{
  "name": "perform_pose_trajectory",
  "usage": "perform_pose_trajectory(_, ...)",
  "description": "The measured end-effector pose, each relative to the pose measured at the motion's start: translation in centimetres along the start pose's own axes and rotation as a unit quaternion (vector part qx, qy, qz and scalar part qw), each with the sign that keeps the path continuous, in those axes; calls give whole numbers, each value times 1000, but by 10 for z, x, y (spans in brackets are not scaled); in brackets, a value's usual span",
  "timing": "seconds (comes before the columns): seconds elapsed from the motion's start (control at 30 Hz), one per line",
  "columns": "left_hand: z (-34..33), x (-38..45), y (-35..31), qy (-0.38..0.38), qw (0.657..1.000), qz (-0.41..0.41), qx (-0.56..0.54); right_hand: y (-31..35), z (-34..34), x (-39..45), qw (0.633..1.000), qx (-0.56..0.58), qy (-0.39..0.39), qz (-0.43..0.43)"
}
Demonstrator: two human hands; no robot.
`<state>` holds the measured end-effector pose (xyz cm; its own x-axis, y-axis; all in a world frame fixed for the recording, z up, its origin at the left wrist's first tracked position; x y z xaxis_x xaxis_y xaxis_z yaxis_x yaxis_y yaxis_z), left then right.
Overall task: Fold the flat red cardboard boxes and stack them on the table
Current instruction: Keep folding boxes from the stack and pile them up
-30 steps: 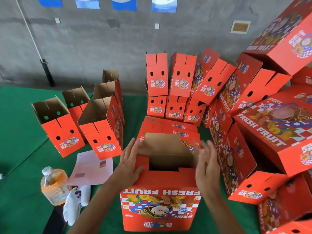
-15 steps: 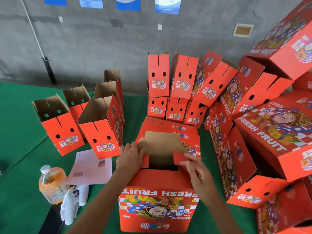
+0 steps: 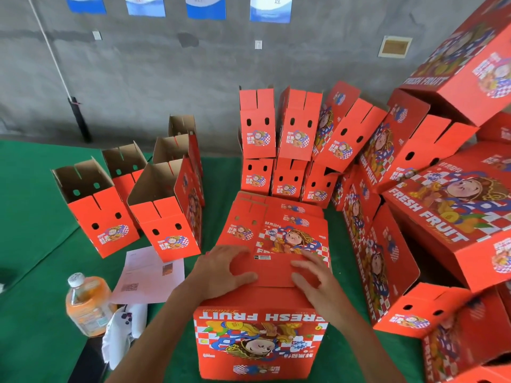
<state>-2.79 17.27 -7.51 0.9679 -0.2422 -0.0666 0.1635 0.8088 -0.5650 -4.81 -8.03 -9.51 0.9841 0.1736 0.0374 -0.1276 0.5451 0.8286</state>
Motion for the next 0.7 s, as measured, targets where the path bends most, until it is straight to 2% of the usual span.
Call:
perform_pose_trajectory(0.2, -11, 14, -1, -1, 992, 84, 93, -6, -2, 10, 993, -108, 29, -45)
perform_pose_trajectory(0.27, -13, 14, -1, -7, 988, 91, 121, -11, 1, 5, 993, -83, 9, -87)
perform_pose_trajectory(0.33, -10, 14, 0, -30, 988, 67, 138, -20, 3, -1, 989, -8, -17, -145)
perform_pose_trajectory(0.43, -6, 8, 3, -58, 992, 65, 96, -39, -7, -16, 954, 134, 2, -266)
perform_pose_trajectory(0.5, -9, 7, 3, -57, 988, 78, 121, -55, -10, -29, 921, 204, 43, -329)
perform_pose_trajectory(0.57, -11, 7, 1, -57, 985, 91, 134, -74, -13, -45, 897, 209, 92, -377)
perform_pose_trajectory(0.7, -7, 4, -1, -84, 984, 108, 113, -110, -24, -71, 867, 142, 166, -448)
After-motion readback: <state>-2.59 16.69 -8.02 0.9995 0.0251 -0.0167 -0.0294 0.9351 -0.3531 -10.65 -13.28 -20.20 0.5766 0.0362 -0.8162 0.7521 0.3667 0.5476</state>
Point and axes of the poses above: each hand's wrist, its own x-axis towards the middle knuckle, its own z-axis out of the back of the hand, y = z × x, the point moved 8 cm from there along x, towards the middle knuckle, and after that the axes turned 5 degrees about -x, right-handed, at the moved point
